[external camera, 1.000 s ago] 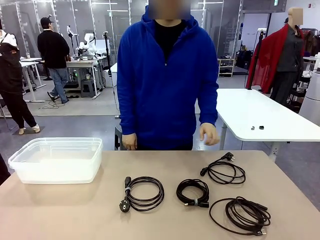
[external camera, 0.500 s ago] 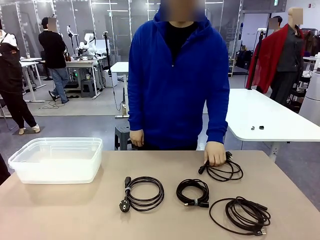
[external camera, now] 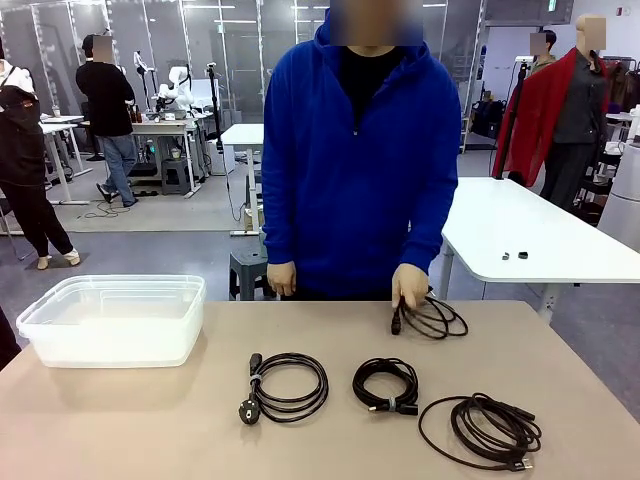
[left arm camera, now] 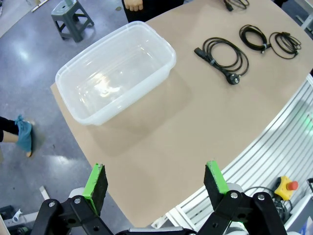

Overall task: Organize and store the cables.
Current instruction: Place the Power Cable into the Organizing box.

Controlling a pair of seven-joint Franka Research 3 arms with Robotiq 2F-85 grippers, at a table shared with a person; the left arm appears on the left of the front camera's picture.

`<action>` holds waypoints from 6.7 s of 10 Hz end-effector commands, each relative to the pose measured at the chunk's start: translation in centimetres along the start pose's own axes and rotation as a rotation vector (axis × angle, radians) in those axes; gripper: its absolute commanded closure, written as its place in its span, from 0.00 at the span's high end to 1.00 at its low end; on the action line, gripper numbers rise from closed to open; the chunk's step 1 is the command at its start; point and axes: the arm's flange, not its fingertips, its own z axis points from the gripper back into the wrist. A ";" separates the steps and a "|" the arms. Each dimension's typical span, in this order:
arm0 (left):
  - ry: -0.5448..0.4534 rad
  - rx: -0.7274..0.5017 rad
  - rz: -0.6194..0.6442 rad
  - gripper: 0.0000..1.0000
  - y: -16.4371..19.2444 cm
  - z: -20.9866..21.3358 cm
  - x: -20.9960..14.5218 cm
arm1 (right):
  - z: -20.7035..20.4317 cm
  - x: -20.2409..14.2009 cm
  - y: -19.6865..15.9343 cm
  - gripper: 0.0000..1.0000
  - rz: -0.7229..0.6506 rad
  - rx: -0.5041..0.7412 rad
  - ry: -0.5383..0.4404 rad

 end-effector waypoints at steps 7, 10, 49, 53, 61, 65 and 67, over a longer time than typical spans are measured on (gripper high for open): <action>0.001 0.001 -0.011 1.00 0.1 0.0 -0.1 | 0.0 0.0 -0.1 1.00 0.000 0.000 -0.001; 0.001 0.001 -0.011 1.00 0.1 0.0 -0.1 | 0.0 0.0 -0.1 1.00 0.000 0.000 -0.001; 0.514 -0.146 -0.360 1.00 -20.5 -35.0 22.3 | 0.0 0.0 -0.1 1.00 0.000 0.000 -0.001; 0.547 -0.146 -0.341 1.00 -20.7 -36.5 21.4 | 0.0 0.0 -0.1 1.00 0.000 0.000 -0.001; 0.559 -0.200 -0.220 1.00 -19.2 -41.5 19.9 | 0.0 0.0 -0.1 1.00 0.000 0.000 -0.001; 0.516 -0.293 -0.165 1.00 -18.7 -43.8 19.1 | 0.0 0.0 -0.1 1.00 0.000 0.000 -0.001; 0.535 -0.243 -0.173 1.00 -18.6 -45.2 18.6 | 0.0 0.0 -0.1 1.00 0.000 0.000 -0.001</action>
